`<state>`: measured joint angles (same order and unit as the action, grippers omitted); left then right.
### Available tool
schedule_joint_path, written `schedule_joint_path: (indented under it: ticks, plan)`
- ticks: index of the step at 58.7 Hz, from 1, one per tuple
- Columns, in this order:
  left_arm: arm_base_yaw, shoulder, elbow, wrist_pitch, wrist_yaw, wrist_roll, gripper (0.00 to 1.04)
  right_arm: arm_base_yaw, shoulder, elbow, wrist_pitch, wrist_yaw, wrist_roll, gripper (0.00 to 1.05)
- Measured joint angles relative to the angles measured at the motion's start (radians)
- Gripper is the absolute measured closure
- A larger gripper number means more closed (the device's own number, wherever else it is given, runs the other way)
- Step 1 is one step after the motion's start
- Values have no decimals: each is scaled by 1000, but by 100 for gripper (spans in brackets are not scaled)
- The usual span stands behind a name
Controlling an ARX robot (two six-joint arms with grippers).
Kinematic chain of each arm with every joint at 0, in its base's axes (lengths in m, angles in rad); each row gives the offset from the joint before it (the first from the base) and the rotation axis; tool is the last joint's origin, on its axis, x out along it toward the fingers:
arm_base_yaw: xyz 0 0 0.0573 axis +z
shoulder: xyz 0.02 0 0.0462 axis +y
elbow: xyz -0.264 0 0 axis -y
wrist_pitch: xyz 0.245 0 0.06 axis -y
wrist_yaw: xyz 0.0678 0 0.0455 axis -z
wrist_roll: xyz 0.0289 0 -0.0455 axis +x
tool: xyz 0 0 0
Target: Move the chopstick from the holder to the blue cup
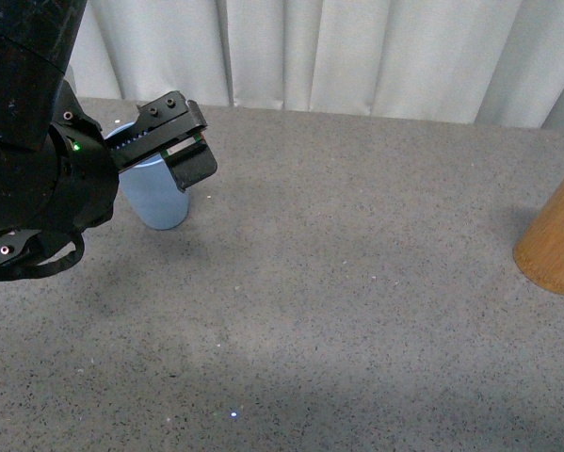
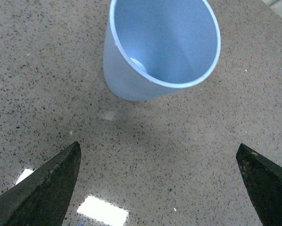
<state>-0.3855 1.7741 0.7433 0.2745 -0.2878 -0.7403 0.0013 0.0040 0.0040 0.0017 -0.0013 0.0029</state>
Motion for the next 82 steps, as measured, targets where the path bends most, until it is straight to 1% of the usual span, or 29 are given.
schedule_joint_path:
  ticks: [28,46,82]
  plan:
    - [46,45,56,-21,-24,-51,7,0,0,0,0,0,0,10]
    - [53,71,69,-26,-26,-56,7,0,0,0,0,0,0,10]
    - [97,96,109,-31,-24,-92,7,0,0,0,0,0,0,10]
